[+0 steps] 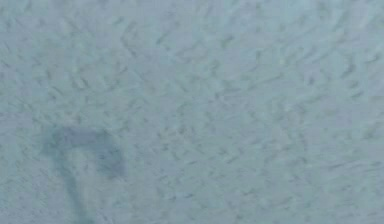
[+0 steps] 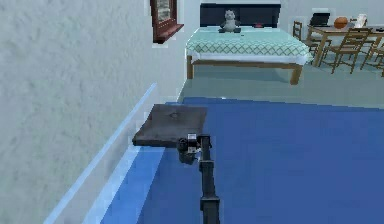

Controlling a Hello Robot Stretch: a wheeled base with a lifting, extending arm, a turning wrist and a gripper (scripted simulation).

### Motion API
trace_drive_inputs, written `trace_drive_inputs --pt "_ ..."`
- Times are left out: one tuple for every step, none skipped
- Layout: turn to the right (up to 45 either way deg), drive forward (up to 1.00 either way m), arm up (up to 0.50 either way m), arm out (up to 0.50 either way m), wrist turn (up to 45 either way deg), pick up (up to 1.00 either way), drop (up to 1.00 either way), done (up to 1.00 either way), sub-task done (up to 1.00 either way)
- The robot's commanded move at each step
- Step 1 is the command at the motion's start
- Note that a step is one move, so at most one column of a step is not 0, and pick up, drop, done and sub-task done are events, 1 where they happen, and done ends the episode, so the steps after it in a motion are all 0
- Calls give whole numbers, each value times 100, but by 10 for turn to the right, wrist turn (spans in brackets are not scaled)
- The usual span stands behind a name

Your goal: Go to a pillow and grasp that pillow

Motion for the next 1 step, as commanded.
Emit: trace_drive_inputs --pt "0 0 0 0 0 0 0 100 0"
